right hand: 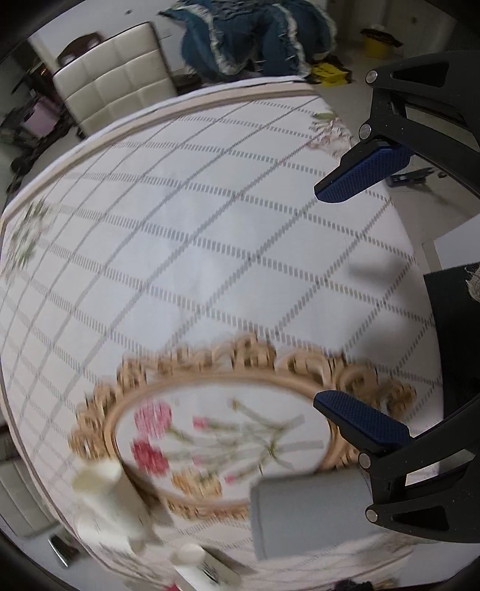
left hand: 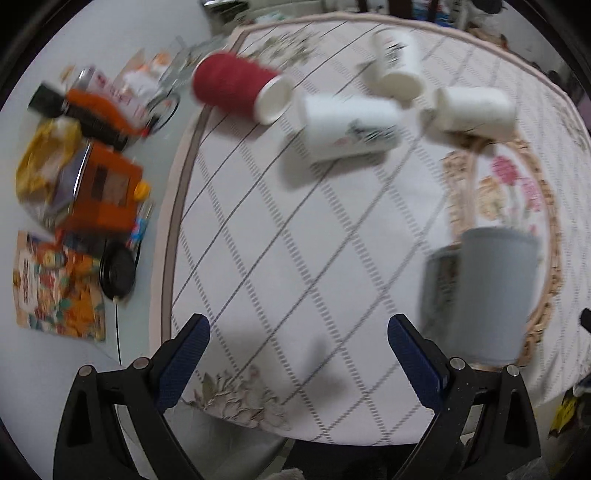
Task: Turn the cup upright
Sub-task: 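Lift the grey mug with the left gripper and rotate it upright, then grasp the grey mug with the right gripper while the left gripper releases it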
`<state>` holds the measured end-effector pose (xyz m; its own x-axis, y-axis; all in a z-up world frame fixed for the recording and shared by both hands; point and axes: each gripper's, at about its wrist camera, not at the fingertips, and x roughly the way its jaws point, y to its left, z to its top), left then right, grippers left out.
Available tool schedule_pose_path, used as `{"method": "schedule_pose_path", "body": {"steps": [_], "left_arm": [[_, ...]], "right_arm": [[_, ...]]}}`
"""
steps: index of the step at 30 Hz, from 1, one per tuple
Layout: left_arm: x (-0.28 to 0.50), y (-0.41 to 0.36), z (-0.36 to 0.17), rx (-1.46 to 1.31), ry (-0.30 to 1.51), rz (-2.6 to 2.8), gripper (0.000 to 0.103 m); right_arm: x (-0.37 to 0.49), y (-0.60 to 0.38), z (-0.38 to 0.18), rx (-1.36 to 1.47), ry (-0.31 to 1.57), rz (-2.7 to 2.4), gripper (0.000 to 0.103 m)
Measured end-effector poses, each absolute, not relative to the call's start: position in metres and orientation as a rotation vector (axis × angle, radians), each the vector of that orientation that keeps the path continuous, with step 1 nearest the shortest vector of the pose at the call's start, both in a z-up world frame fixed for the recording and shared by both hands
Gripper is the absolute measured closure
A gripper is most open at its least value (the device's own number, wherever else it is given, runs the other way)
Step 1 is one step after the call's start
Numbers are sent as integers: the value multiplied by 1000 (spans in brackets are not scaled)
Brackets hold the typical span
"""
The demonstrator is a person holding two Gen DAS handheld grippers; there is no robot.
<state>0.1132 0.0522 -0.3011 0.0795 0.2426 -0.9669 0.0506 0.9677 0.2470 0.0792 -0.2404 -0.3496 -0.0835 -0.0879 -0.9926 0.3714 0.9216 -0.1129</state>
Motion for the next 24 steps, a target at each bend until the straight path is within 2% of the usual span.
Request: {"method": "schedule_pose_path", "body": {"steps": [10, 19, 24], "left_arm": [[109, 89, -315, 182, 1480, 224, 4], [108, 98, -319, 144, 1494, 244, 4], [110, 99, -324, 139, 1508, 238, 4]], "right_arm": [[123, -145, -328, 165, 1605, -155, 0], [158, -105, -354, 231, 1683, -71, 1], [164, -103, -382, 309, 1788, -38, 19]]}}
